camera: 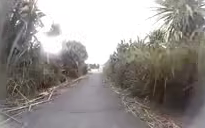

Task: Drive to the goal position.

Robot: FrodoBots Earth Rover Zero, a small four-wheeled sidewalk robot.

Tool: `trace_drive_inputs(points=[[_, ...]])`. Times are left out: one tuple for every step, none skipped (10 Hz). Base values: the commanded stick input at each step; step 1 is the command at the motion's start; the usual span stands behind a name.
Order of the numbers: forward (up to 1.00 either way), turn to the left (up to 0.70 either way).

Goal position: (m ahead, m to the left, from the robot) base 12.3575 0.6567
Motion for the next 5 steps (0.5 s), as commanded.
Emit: trace_drive_inputs(points=[[0.7, 0.0], [0.7, 0.0], [0.7, 0.0], [0.7, 0.0], [0.7, 0.0]])
